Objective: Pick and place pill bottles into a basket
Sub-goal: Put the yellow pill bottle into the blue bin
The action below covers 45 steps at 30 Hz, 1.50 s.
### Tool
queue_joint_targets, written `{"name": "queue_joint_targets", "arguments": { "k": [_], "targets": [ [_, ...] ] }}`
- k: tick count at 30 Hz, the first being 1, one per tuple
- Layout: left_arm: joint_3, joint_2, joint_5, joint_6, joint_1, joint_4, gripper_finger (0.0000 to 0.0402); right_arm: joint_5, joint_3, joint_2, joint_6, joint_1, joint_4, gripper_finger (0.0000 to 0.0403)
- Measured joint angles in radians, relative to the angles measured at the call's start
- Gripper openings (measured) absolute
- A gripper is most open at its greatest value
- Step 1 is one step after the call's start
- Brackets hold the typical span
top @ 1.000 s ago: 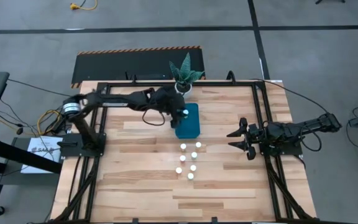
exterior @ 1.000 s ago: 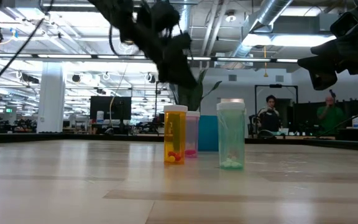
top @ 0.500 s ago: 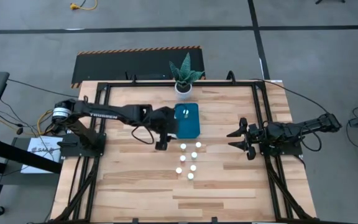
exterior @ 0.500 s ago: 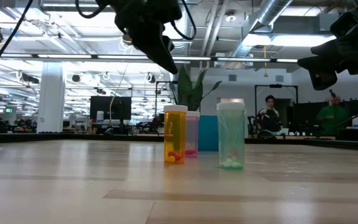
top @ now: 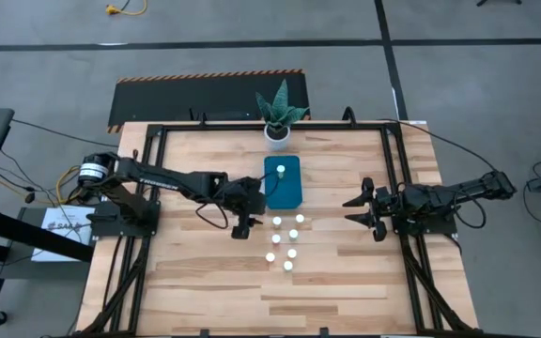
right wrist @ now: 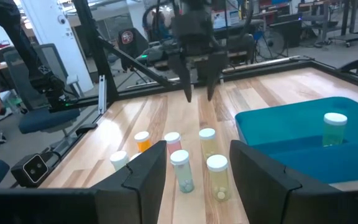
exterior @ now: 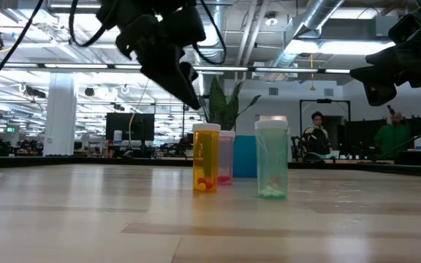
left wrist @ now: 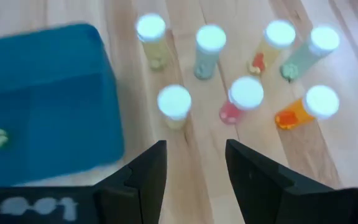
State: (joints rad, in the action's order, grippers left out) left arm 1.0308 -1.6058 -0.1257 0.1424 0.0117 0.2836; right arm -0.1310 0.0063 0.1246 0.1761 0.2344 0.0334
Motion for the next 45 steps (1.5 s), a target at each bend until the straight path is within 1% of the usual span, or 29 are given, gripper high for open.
{"name": "queue_joint_targets", "arguments": {
  "k": [5,14,23,29,31,36,45],
  "targets": [
    [-0.052,-0.019,-0.006,-0.053,0.001,-0.128,0.0153,0.000,0.000,0.000,0.000,0.000,0.000,0.0171],
    [-0.014,-0.173,-0.010,-0.056,-0.001,-0.145,0.0153,0.000,0.000,0.001,0.000,0.000,0.001,0.0170],
    [-0.011,-0.187,0.027,-0.020,-0.003,-0.211,0.0153,0.001,0.000,0.006,0.000,0.000,0.000,0.0169],
    [-0.010,-0.218,0.026,-0.015,-0.003,-0.260,0.0153,0.001,0.000,0.006,0.000,0.000,0.000,0.0171],
    [-0.011,-0.219,0.017,-0.017,-0.003,-0.249,0.0153,0.001,0.000,0.006,0.000,0.000,0.000,0.0171],
    [-0.011,-0.217,0.028,-0.012,-0.007,-0.288,0.0153,0.001,0.000,0.006,0.000,0.000,0.000,0.0169],
    [0.043,-0.257,-0.001,-0.006,-0.013,-0.302,0.0153,0.001,0.000,0.006,0.000,0.000,0.000,0.0170]
  ]
}}
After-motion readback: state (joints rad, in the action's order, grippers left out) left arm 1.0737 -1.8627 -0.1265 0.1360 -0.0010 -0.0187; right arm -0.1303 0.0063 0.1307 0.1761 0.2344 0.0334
